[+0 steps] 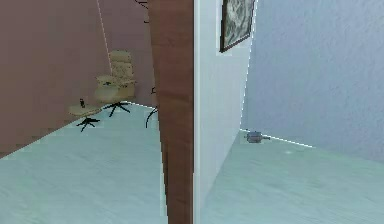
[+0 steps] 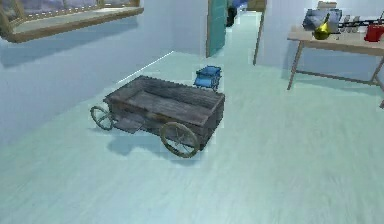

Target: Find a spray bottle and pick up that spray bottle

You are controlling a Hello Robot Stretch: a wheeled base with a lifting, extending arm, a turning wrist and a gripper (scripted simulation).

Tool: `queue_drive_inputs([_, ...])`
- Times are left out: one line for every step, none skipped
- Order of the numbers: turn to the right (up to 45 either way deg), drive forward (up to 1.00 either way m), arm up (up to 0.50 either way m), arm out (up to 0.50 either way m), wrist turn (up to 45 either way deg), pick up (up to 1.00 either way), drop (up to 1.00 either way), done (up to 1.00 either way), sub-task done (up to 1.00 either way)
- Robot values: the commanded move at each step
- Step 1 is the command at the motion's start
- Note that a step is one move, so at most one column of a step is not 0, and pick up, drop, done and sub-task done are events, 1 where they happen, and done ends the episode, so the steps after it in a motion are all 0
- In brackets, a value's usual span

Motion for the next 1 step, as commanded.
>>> queue_drive_inputs([0.0, 0.30, 0.00, 0.00, 0.0, 0.00, 0.00, 0.00, 0.00])
